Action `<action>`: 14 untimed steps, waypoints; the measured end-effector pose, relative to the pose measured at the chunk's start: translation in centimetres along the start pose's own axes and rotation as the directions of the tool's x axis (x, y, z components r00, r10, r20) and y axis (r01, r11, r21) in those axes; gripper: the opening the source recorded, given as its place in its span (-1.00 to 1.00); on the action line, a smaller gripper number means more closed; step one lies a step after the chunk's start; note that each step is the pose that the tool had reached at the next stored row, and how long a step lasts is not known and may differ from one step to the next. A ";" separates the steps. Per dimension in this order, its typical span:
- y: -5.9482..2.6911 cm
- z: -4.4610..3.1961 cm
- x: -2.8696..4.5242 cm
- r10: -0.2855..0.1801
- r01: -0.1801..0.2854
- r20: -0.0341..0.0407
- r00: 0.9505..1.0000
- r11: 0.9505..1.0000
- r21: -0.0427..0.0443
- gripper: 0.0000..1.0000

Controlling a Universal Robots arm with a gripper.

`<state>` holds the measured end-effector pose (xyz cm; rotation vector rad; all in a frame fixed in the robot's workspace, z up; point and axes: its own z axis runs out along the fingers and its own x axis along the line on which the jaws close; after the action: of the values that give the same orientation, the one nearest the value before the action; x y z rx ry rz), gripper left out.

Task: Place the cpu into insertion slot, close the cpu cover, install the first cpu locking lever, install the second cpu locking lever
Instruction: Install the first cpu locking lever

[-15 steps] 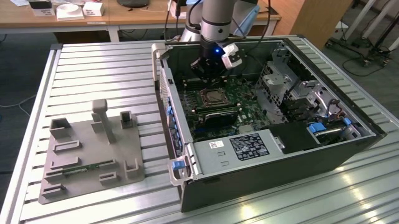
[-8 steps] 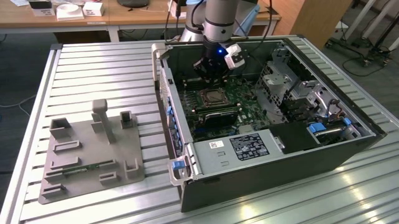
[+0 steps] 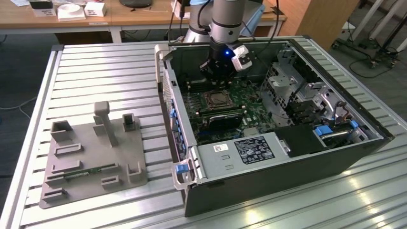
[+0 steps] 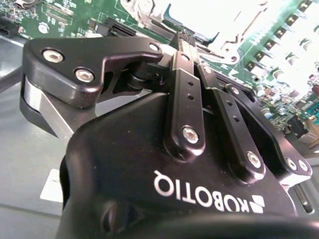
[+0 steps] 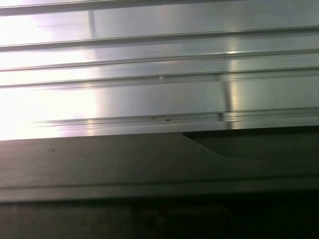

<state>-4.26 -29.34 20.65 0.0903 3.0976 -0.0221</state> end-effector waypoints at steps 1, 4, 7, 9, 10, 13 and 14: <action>0.01 0.02 -0.10 0.000 0.000 0.000 1.000 1.000 0.000 -0.80; 0.04 0.05 -0.36 0.000 0.000 0.000 1.000 1.000 0.000 -0.80; 0.07 0.07 -0.50 0.000 0.000 0.000 1.000 1.000 0.000 -0.80; 0.07 0.07 -0.50 0.000 0.000 0.000 1.000 1.000 0.000 -0.80; 0.08 0.07 -0.50 0.000 0.000 0.000 1.000 1.000 0.000 -0.80; 0.07 0.07 -0.37 0.000 0.000 0.000 1.000 1.000 0.000 -0.80; 0.06 0.06 -0.23 0.000 0.000 0.000 1.000 1.000 -0.001 -0.80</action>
<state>-4.03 -29.29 20.60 0.0897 3.0975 -0.0211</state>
